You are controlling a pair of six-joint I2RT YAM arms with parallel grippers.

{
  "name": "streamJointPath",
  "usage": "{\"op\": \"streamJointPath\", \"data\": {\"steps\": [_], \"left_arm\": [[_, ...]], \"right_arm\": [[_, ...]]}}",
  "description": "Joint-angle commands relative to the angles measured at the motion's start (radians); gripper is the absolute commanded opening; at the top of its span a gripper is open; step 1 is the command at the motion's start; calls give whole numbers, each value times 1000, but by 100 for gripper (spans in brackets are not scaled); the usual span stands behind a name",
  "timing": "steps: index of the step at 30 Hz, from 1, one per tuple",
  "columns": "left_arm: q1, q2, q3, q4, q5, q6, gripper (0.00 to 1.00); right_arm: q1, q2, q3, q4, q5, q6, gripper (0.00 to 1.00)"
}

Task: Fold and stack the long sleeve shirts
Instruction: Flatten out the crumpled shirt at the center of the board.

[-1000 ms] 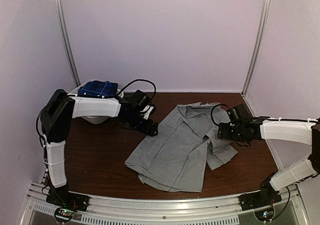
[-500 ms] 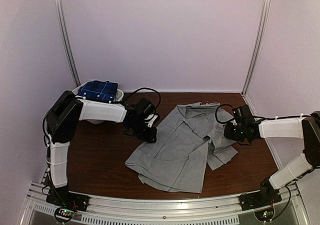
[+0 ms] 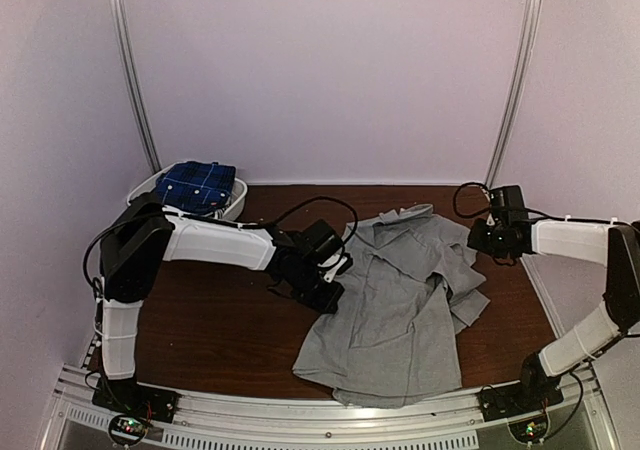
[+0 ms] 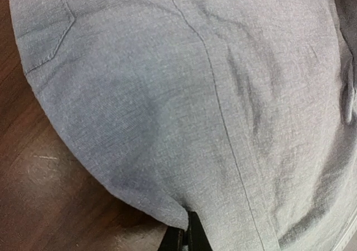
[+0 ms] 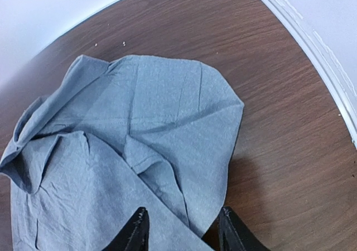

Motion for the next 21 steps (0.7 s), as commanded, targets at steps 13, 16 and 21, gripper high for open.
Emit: {"op": "streamJointPath", "data": {"steps": [13, 16, 21], "left_arm": [[9, -50, 38, 9, -19, -38, 2], [8, -49, 37, 11, -21, -38, 2], [9, -49, 34, 18, -21, -41, 2]], "right_arm": [[-5, -356, -342, -161, 50, 165, 54], [-5, -346, -365, -135, 17, 173, 53], [-4, -289, -385, -99, -22, 191, 52]]}}
